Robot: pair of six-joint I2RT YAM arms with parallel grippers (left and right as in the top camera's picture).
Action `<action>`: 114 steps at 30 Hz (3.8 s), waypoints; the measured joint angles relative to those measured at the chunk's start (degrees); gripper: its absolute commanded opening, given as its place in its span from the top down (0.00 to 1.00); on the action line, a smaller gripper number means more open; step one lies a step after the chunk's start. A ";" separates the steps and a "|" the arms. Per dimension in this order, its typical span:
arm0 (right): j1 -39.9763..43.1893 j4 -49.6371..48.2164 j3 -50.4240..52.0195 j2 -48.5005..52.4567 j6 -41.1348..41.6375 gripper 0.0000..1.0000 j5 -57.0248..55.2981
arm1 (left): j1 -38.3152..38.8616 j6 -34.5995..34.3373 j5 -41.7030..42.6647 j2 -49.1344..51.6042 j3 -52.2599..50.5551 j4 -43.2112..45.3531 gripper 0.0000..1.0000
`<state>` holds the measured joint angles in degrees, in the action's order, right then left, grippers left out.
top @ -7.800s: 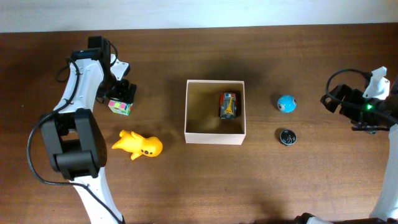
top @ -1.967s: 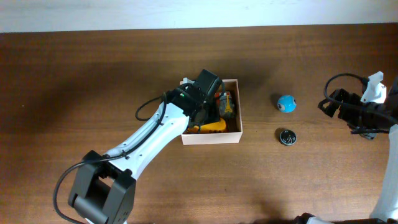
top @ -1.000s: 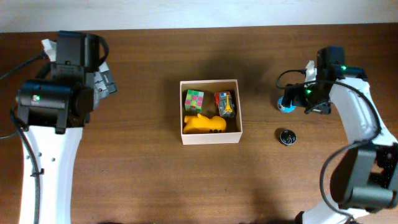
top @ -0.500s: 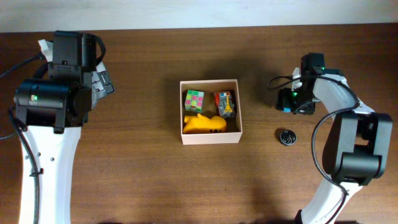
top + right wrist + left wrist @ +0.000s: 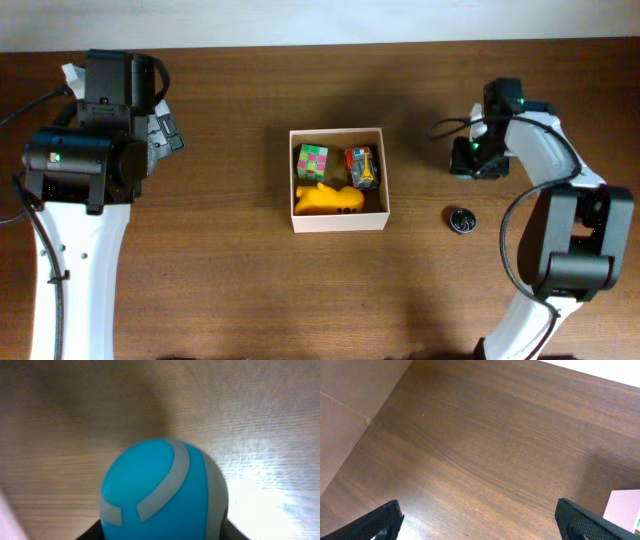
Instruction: Pack container
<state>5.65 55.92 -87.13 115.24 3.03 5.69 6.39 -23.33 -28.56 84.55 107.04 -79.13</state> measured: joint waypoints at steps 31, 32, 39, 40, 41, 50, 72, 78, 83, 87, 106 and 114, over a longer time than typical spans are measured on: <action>-33.70 5.01 -17.44 3.52 1.51 0.26 -1.25 | 0.00 0.00 0.00 0.00 0.00 0.00 0.01; -33.70 4.96 -17.53 3.50 1.46 0.27 -1.75 | 0.00 0.00 0.00 0.00 0.00 0.00 0.01; -33.64 6.82 -19.56 1.31 1.60 0.33 -3.23 | 0.00 0.00 0.00 0.00 0.00 0.00 0.01; -33.51 7.61 -19.96 0.61 1.81 0.33 -3.48 | 0.00 0.00 0.00 0.00 0.00 0.00 0.01; -33.31 8.85 -20.48 -0.52 2.58 0.32 -3.91 | 0.00 0.00 0.00 0.00 0.00 0.00 0.01; -18.64 19.96 -21.84 -12.59 8.59 0.15 -4.59 | 0.00 0.00 0.00 0.00 0.00 0.00 0.01; -0.52 8.50 11.19 -10.01 14.40 0.20 -0.66 | 0.00 0.00 0.00 0.00 0.00 -0.02 0.01; -0.52 0.57 19.67 -10.01 15.21 0.25 -0.63 | 0.00 0.00 0.00 0.00 0.00 -0.04 0.01; -0.52 -4.04 23.30 -10.01 15.19 0.28 -0.63 | 0.00 0.00 0.00 0.00 0.00 -0.04 0.01; -0.52 -5.46 23.74 -10.01 15.37 0.39 -0.61 | 0.00 0.00 0.00 0.00 0.00 -0.04 0.01; -2.89 4.28 11.85 -15.85 14.23 0.28 -2.82 | 0.00 0.00 0.00 0.00 0.00 -0.07 0.01; -3.91 4.57 8.24 -19.71 13.44 0.17 -3.78 | 0.00 0.00 0.00 0.00 0.00 -0.04 0.01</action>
<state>1.74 60.49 -78.89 95.53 16.47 1.91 6.39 -23.33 -28.56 84.55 107.04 -79.18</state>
